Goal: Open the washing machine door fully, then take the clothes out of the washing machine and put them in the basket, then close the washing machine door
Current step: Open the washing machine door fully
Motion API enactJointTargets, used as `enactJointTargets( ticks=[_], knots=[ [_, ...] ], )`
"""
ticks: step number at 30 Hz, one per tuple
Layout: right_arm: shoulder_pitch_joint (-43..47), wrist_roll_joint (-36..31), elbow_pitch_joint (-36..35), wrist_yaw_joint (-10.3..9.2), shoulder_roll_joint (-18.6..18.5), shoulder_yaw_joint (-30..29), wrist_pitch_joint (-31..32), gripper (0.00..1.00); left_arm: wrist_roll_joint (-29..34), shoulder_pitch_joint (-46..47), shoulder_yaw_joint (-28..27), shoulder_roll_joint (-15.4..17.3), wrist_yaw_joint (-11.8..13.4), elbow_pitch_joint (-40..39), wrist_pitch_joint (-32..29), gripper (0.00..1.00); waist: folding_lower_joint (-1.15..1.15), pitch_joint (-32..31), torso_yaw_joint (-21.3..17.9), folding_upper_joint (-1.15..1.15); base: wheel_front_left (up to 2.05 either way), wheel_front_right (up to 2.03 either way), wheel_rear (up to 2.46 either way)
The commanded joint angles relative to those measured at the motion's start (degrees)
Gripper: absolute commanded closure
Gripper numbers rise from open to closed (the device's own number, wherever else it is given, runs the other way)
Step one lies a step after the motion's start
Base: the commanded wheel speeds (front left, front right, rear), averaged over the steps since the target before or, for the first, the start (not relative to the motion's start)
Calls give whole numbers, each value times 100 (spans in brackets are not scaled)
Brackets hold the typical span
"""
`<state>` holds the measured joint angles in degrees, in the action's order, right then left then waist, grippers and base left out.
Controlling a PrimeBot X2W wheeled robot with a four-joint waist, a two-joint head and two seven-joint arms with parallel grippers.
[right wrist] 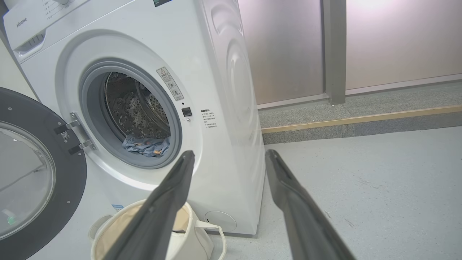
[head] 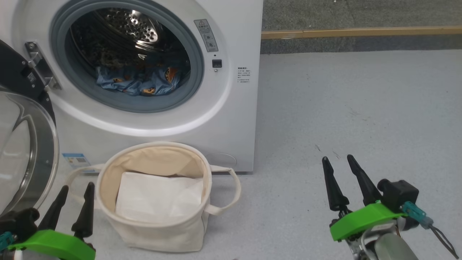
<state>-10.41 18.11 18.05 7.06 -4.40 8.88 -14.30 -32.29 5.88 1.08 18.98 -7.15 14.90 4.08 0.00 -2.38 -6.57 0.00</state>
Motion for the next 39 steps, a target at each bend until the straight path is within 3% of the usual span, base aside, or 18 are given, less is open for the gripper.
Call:
enactJointTargets(
  ticks=[1, 14, 39],
  knots=[
    [-108, -52, -186, 43, -47, 83, -70, 0, 99, 210, -203, 251, -6, -99, 88, 0, 0, -20, 14, 0, 0, 0, 0],
    [-61, -279, -179, 43, -29, 3, -70, 0, 316, 402, -42, 314, 31, 144, 396, 0, 0, -84, 11, 0, 0, 0, 0],
    [-52, -281, -138, 43, 16, 3, -70, 0, -17, 387, 50, 396, 12, 120, 345, 0, 0, -134, 22, 0, 0, 0, 0]
  ],
)
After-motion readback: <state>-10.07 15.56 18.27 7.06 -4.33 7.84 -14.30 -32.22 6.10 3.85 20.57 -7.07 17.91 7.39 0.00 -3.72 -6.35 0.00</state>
